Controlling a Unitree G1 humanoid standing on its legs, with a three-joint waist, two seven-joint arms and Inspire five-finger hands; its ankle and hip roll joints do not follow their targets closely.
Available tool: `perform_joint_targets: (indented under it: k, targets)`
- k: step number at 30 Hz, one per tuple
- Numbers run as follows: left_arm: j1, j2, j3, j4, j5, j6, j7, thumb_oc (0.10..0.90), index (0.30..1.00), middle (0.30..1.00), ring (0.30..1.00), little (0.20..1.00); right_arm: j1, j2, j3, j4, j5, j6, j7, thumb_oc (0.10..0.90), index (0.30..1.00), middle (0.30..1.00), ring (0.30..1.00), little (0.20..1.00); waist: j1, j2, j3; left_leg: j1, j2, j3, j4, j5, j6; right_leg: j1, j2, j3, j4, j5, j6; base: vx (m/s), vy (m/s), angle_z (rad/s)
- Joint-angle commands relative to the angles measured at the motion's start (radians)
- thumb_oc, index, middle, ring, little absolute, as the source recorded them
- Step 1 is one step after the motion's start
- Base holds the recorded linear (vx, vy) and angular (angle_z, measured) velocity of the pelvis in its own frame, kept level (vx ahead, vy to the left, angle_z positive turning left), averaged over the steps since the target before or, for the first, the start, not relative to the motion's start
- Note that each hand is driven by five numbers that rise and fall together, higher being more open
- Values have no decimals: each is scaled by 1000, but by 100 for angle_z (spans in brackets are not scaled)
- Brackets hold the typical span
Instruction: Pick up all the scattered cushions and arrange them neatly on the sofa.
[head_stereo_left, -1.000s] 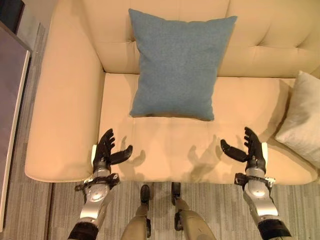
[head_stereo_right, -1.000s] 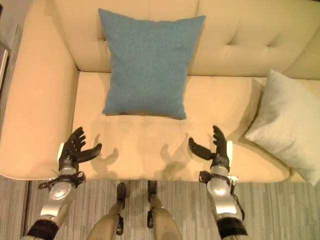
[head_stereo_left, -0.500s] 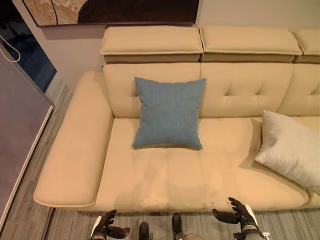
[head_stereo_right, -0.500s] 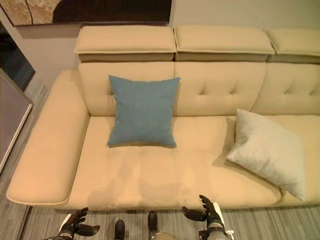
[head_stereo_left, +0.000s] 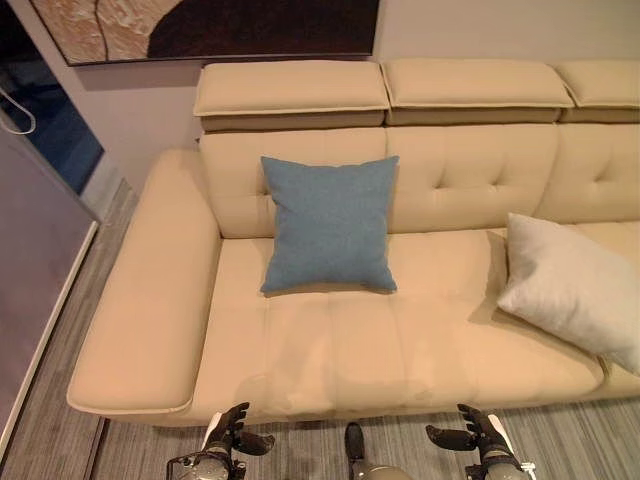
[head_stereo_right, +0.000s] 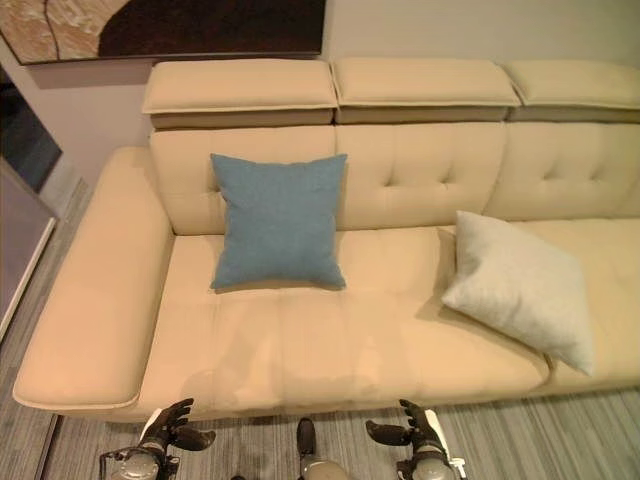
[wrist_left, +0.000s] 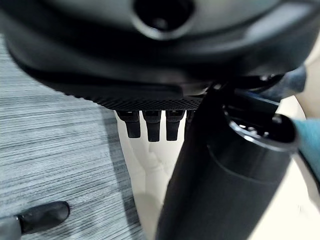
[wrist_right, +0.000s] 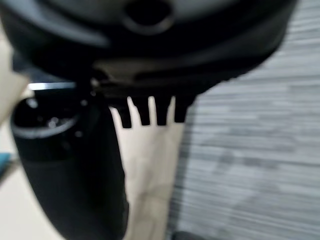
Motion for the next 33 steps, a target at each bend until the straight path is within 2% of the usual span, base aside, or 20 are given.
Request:
perform_joint_targets:
  k: [1,3,4,5,7,8,10,12,15,16,18,25,27,30,32,33]
  targets:
    - [3,57,32,-3,33,-36,30,800,900,900,900,900,-27,-24,3,-9,-24,-12,-29,800,900,900,900,900,25,-40,12,17,-55,-8,77,-125,-1,-14,0,-9,-13,-88,122,-245,123,-44]
    - [-6,73,35,2,37,-36,32,800,900,900,900,900,-34,-9,12,15,-30,0,-26,800,900,900,900,900,34,-52,38,-16,-65,0,91,-108,11,-46,-9,-15,11,-95,143,-380,103,-40]
    - [-10,83,37,9,40,-28,33,800,900,900,900,900,-40,1,17,43,-27,5,-25,800,900,900,900,900,44,-52,50,-43,-64,8,97,-85,20,-49,-13,-17,87,-128,138,-327,57,-24]
    - [-10,83,37,9,40,-28,33,800,900,900,900,900,-40,1,17,44,-27,5,-25,800,900,900,900,900,46,-52,51,-42,-64,9,97,-87,20,-50,-12,-15,91,-130,138,-311,60,-25]
    - [-3,88,41,24,39,-20,30,800,900,900,900,900,-41,10,19,74,-26,7,-22,800,900,900,900,900,69,-33,53,-58,-42,19,64,-40,32,-19,-9,-44,224,-196,112,-249,45,-32]
    - [-3,88,41,24,39,-20,30,800,900,900,900,900,-41,9,19,74,-26,7,-22,800,900,900,900,900,70,-34,54,-55,-42,19,62,-41,32,-19,-9,-43,228,-200,112,-219,22,-42]
    - [2,89,44,37,38,-16,27,800,900,900,900,900,-40,14,16,92,-24,4,-22,800,900,900,900,900,87,-24,38,-67,-23,31,32,-12,31,25,-13,-57,274,-245,102,-159,-28,-34]
    - [1,89,45,45,33,-13,27,800,900,900,900,900,-43,18,9,96,-16,3,-22,800,900,900,900,900,110,-28,15,-87,-13,52,11,10,22,104,-28,-67,232,-263,107,-155,-78,-27]
    - [3,87,38,51,34,-11,30,800,900,900,900,900,-39,23,11,88,-3,5,-23,800,900,900,900,900,123,-48,-14,-99,-12,69,-15,29,9,154,-17,-53,120,-271,99,-92,-126,-32]
    - [-2,78,33,61,31,-11,33,800,900,900,900,900,-43,25,16,90,8,4,-24,800,900,900,900,900,116,-48,-18,-107,-1,78,-21,40,0,157,4,-31,77,-269,93,-63,-117,-33]
    - [-8,75,29,62,32,-9,32,800,900,900,900,900,-43,26,16,90,14,5,-26,800,900,900,900,900,112,-49,-17,-110,3,80,-22,44,-5,162,12,-19,57,-265,89,-73,-108,0]
    - [-25,55,1,71,54,3,19,800,900,900,900,900,-27,30,14,118,29,3,-28,800,900,900,900,900,86,-48,6,-110,18,99,50,25,-30,204,28,-22,-4,-243,70,-57,-67,2]
    - [-27,49,-3,70,51,3,18,800,900,900,900,900,-29,30,15,126,30,6,-29,800,900,900,900,900,89,-50,14,-117,17,91,73,20,-32,204,29,-14,-6,-237,69,-71,11,-15]
    - [-39,27,-14,56,20,-2,27,800,900,900,900,900,-33,23,15,139,29,11,-41,800,900,900,900,900,111,-53,31,-140,-32,-43,116,-5,-30,179,30,33,-3,-208,75,-116,40,-57]
    - [-49,16,-23,59,24,1,22,800,900,900,900,900,-30,17,11,142,30,12,-42,800,900,900,900,900,113,-43,23,-125,-56,-107,82,-8,-14,157,38,77,-5,-186,84,-65,105,-72]
    - [-49,16,-23,60,24,0,21,800,900,900,900,900,-30,17,11,142,30,12,-42,800,900,900,900,900,114,-43,23,-124,-55,-106,80,-7,-14,157,39,78,-5,-186,84,-42,119,-86]
